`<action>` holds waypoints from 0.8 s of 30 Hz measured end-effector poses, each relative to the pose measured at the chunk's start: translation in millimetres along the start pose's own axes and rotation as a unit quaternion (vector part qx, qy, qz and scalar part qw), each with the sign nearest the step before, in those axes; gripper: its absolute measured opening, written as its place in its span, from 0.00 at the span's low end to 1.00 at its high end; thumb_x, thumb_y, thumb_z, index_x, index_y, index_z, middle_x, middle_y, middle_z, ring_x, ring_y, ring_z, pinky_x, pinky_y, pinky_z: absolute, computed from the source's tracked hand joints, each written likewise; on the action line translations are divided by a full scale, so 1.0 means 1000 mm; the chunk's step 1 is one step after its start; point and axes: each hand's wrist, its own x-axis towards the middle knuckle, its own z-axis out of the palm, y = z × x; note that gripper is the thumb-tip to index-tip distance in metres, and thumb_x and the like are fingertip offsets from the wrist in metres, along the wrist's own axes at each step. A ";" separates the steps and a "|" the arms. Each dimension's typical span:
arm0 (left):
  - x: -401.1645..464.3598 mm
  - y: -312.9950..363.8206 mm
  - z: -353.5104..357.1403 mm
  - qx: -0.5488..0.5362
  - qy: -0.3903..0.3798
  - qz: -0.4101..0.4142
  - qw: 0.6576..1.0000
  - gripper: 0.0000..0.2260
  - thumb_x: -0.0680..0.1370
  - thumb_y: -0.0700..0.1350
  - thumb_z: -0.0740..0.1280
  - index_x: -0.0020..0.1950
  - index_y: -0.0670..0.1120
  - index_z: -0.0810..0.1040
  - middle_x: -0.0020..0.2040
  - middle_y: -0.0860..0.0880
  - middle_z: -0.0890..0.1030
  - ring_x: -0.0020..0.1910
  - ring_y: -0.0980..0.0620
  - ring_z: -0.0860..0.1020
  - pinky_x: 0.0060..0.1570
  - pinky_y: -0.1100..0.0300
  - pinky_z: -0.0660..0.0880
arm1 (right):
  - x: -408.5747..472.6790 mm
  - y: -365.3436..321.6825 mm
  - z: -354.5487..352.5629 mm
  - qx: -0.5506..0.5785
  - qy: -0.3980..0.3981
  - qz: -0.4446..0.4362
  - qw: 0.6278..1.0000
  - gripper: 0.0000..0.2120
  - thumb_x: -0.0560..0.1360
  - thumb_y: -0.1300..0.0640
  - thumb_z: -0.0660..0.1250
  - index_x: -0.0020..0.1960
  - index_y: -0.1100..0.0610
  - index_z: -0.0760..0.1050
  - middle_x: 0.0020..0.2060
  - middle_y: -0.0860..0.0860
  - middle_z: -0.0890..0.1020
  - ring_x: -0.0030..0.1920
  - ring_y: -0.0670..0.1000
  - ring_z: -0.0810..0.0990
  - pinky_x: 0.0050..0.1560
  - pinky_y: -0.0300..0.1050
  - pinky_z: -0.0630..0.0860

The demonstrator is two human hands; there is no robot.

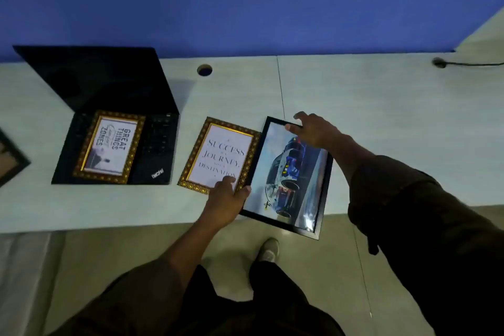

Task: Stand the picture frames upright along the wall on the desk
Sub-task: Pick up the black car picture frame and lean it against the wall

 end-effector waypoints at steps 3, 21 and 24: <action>-0.012 -0.007 0.024 -0.016 0.035 -0.060 0.997 0.21 0.79 0.57 0.65 0.60 0.41 0.75 0.56 0.41 0.81 0.59 0.40 0.78 0.55 0.52 0.72 | 0.012 0.014 0.010 -0.062 -0.030 -0.004 0.998 0.34 0.77 0.31 0.56 0.75 0.51 0.63 0.67 0.60 0.74 0.67 0.63 0.74 0.64 0.62 0.73; -0.019 0.013 0.115 -0.414 -0.132 -0.263 0.862 0.22 0.75 0.61 0.68 0.64 0.50 0.78 0.64 0.46 0.79 0.59 0.47 0.79 0.66 0.49 0.71 | 0.028 0.050 0.023 -0.134 -0.008 0.008 0.991 0.34 0.78 0.36 0.59 0.78 0.52 0.59 0.67 0.63 0.71 0.67 0.66 0.72 0.64 0.60 0.70; -0.024 0.016 0.115 -0.416 -0.133 -0.261 0.861 0.26 0.71 0.62 0.70 0.64 0.50 0.78 0.65 0.46 0.79 0.60 0.44 0.79 0.68 0.47 0.70 | 0.019 0.066 0.021 -0.102 0.001 0.054 0.993 0.34 0.78 0.34 0.59 0.73 0.57 0.66 0.65 0.64 0.71 0.65 0.68 0.73 0.66 0.60 0.70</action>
